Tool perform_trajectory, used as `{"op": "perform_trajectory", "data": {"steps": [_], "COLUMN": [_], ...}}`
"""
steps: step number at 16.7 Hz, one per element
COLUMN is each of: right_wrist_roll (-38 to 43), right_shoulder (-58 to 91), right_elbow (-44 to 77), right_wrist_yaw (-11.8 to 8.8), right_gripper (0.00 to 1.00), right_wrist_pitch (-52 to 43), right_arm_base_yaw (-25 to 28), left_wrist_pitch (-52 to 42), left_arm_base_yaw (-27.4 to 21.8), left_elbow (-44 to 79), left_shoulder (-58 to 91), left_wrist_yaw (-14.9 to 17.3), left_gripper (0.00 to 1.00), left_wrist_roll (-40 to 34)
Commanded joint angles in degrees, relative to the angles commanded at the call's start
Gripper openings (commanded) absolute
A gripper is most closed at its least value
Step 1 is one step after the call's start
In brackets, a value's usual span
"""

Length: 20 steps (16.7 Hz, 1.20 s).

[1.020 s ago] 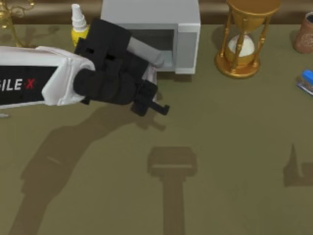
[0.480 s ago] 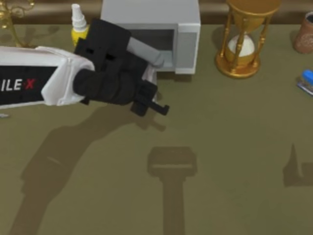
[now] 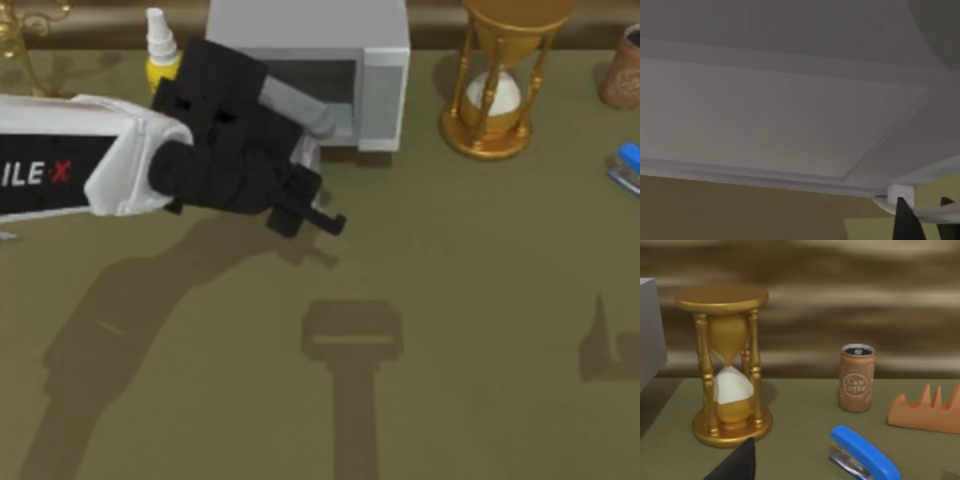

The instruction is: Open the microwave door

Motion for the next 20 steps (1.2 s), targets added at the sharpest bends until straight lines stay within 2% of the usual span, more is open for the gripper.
{"op": "perform_trajectory", "data": {"steps": [9, 20], "right_wrist_roll": [0.0, 0.0], "right_shoulder": [0.0, 0.0], "right_elbow": [0.0, 0.0], "right_wrist_yaw": [0.0, 0.0], "right_gripper": [1.00, 1.00], "right_wrist_pitch": [0.0, 0.0], "right_arm_base_yaw": [0.0, 0.0], "left_wrist_pitch": [-0.4, -0.4], "left_arm_base_yaw": [1.5, 1.5], "left_elbow": [-1.3, -1.3], "left_shoulder": [-1.1, -1.1], "left_wrist_yaw": [2.9, 3.0], "left_gripper": [0.00, 0.00], "left_wrist_roll": [3.6, 3.6]}}
